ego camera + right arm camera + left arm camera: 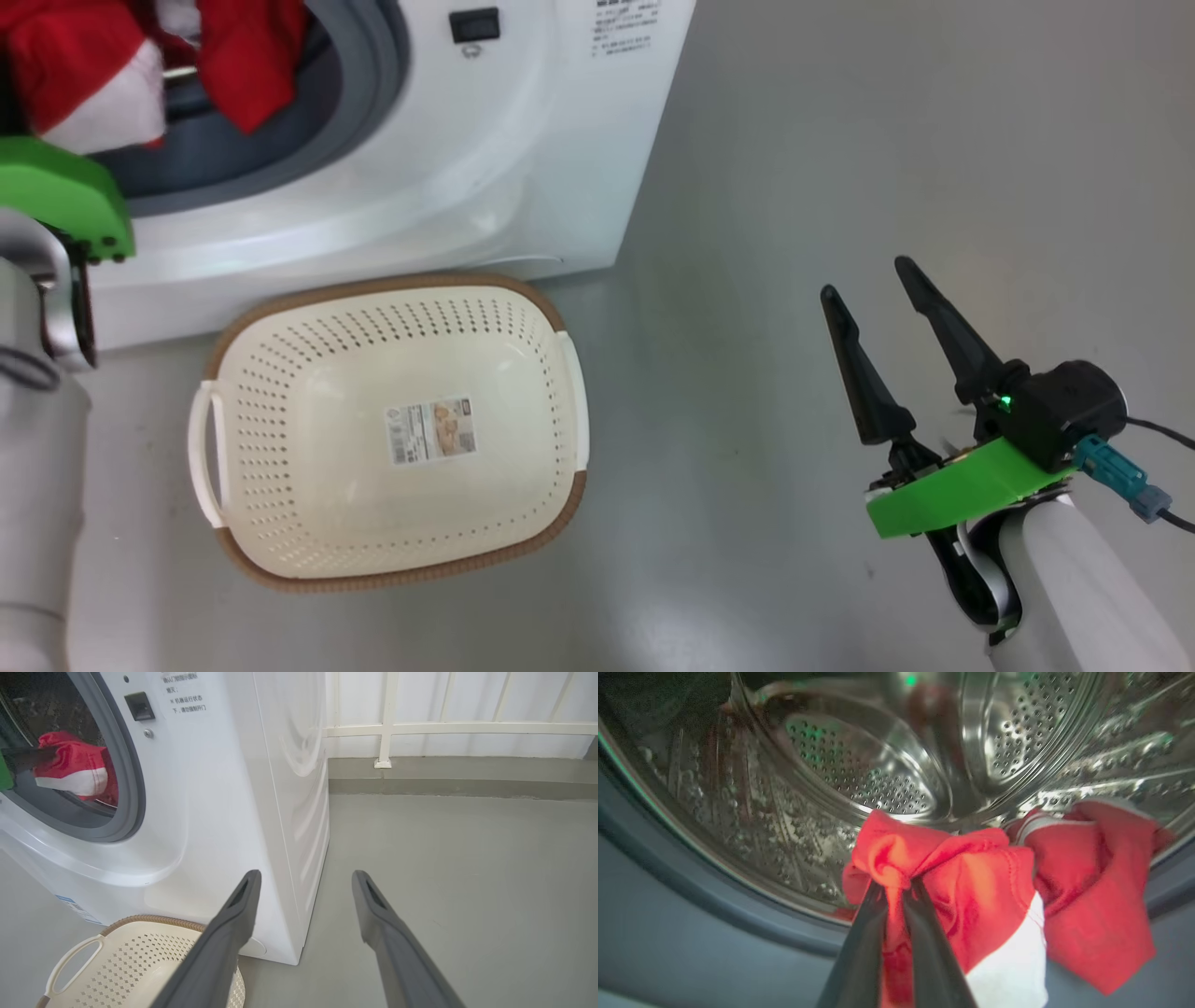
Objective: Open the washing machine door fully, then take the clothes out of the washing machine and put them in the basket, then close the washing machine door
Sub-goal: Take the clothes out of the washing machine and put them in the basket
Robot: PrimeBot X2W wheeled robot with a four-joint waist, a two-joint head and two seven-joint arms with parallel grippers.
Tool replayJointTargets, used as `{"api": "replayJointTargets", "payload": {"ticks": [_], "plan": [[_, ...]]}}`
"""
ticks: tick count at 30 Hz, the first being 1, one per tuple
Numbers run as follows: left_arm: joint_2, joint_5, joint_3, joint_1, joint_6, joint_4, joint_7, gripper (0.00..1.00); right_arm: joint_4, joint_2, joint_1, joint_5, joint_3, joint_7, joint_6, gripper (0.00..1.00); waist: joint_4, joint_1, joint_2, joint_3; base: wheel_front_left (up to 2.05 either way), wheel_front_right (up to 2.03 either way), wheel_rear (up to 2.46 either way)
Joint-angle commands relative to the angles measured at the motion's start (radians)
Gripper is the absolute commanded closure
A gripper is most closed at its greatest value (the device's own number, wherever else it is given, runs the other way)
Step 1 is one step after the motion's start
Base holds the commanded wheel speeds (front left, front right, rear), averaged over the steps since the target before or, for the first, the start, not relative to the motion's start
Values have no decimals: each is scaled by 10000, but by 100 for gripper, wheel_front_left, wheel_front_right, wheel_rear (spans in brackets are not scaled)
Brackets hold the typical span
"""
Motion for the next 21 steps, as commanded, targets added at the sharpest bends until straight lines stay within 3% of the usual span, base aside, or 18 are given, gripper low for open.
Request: {"api": "replayJointTargets", "payload": {"ticks": [1,8,21], "plan": [[417,-150,366,430,-48,-705,-118,100,-188,-64,269,72,115,-65,63,0,178,0,0,-348,0,0,0],[284,-140,704,2277,9,-3107,-120,100,-35,-58,541,159,61,-65,63,0,413,0,0,-1097,0,0,0],[32,32,912,4664,57,-5840,-121,100,181,-15,1134,223,84,-65,63,0,487,0,0,-2498,0,0,0]]}}
